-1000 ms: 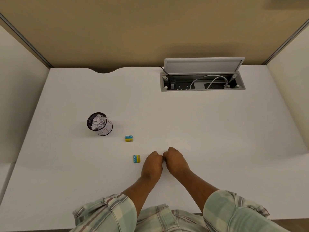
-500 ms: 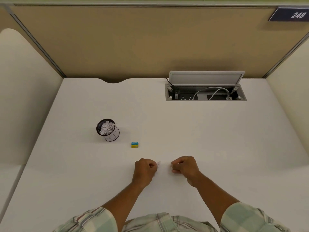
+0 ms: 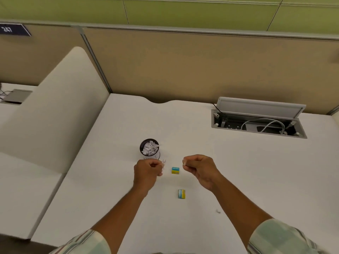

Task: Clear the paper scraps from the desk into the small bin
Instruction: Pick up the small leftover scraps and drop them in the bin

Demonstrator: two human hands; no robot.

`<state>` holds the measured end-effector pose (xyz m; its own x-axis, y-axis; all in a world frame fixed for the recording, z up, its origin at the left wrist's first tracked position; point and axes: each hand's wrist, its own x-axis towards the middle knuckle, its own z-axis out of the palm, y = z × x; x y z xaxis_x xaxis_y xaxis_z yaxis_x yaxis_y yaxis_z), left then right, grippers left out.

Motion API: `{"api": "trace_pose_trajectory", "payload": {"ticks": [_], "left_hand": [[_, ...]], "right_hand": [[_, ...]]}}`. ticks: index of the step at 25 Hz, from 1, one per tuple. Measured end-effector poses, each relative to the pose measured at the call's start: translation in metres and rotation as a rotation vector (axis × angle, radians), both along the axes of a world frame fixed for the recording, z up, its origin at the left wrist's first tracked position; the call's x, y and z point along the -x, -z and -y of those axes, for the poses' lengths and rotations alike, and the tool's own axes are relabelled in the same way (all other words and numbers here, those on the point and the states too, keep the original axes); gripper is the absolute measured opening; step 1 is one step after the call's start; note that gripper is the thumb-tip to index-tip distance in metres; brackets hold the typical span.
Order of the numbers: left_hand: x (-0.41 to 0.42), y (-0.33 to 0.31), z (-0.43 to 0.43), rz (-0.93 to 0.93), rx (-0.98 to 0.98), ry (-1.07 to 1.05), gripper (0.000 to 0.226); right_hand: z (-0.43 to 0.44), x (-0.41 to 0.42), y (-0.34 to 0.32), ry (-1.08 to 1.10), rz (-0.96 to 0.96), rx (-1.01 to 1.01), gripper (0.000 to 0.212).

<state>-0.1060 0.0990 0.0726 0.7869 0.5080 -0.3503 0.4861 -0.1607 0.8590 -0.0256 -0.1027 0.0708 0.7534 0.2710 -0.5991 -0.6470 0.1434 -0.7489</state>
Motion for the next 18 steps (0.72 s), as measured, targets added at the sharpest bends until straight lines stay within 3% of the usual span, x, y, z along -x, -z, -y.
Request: {"api": "trace_pose_trajectory", "payload": {"ticks": [5,11,18], "left_hand": [[-0.026,-0.010,-0.051,0.009,-0.157,-0.079,0.008],[-0.055,-0.003,-0.073,-0.061,-0.355,0.041,0.021],[-0.064,0.014,-0.093,-0.103,-0.369,0.067,0.018]], "right_hand": [[-0.094,-0.028,-0.016,-0.204,0.272,0.254,0.006],[-0.160,-0.057,0.000,-0.441,0.569,0.688,0.009],[-0.175,-0.065,0.007,-0.704,0.777,0.871,0.020]]}}
